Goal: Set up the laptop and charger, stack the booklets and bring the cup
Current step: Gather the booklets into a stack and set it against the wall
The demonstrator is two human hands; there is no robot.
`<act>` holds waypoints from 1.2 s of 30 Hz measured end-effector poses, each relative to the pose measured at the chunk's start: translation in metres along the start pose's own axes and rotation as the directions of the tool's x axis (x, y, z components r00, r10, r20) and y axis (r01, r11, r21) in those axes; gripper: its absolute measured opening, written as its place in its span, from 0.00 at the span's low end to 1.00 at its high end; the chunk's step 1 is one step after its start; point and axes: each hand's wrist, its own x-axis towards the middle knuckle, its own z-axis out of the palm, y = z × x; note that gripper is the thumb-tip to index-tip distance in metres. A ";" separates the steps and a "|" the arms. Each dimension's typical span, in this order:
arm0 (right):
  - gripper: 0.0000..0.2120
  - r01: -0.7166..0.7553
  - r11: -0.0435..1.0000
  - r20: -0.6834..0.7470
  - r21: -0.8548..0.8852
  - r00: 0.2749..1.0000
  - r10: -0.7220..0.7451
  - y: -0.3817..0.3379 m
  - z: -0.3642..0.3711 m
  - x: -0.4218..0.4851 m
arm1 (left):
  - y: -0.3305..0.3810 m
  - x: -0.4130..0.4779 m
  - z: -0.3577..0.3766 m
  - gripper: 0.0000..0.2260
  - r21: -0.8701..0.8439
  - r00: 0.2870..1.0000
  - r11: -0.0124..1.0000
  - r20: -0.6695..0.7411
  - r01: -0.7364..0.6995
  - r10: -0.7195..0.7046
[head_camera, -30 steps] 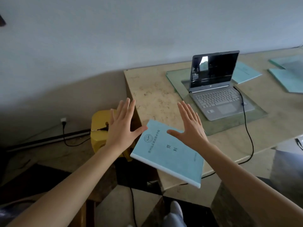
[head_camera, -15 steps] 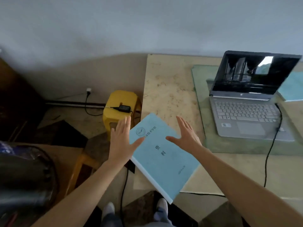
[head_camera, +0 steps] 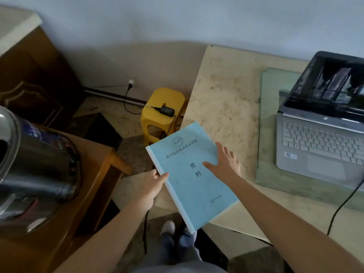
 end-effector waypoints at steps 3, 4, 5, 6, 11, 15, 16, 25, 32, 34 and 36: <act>0.39 -0.093 0.985 0.029 0.146 0.996 0.090 0.002 -0.002 0.001 | 0.003 0.000 0.009 0.20 -0.190 0.993 0.981 -0.115 -0.044 0.022; 0.39 -0.125 0.972 0.042 0.200 0.992 0.119 0.002 -0.003 0.001 | 0.006 -0.001 0.009 0.17 -0.185 0.989 0.978 -0.132 -0.095 0.071; 0.39 -0.149 0.959 0.054 0.241 0.989 0.141 0.002 -0.002 0.000 | 0.008 -0.002 0.009 0.14 -0.182 0.985 0.974 -0.131 -0.132 0.109; 0.39 -0.163 0.951 0.060 0.264 0.987 0.152 0.002 -0.001 -0.001 | 0.011 -0.004 0.008 0.12 -0.200 0.985 0.967 -0.111 -0.155 0.135; 0.36 -0.221 0.941 0.080 0.257 0.975 0.207 -0.003 0.003 -0.008 | 0.019 -0.015 0.012 0.17 -0.345 0.959 0.937 0.246 -0.049 0.141; 0.35 -0.205 0.947 0.104 0.249 0.977 0.184 -0.002 0.004 -0.013 | 0.019 -0.019 0.013 0.14 -0.356 0.985 0.933 0.136 -0.048 0.103; 0.35 -0.193 0.940 0.103 0.280 0.980 0.171 0.000 0.004 -0.014 | 0.021 -0.019 0.011 0.14 -0.366 0.982 0.929 0.148 -0.054 0.116; 0.26 -0.368 0.434 0.390 0.823 0.920 0.040 0.012 -0.021 -0.029 | 0.061 -0.037 0.000 0.13 -0.388 0.911 0.920 0.361 -0.049 0.200; 0.17 -0.333 0.141 0.328 0.932 0.943 0.059 0.025 -0.027 -0.046 | 0.083 -0.043 -0.011 0.07 -0.250 0.894 0.967 0.424 -0.037 0.144; 0.10 -0.299 0.129 0.285 0.946 0.952 0.116 0.029 -0.033 -0.057 | 0.088 -0.040 -0.007 0.07 -0.216 0.891 0.975 0.430 -0.057 0.147; 0.07 -0.263 0.131 0.235 0.956 0.952 0.196 0.034 -0.042 -0.068 | 0.093 -0.039 0.003 0.10 -0.200 0.902 0.976 0.402 -0.081 0.157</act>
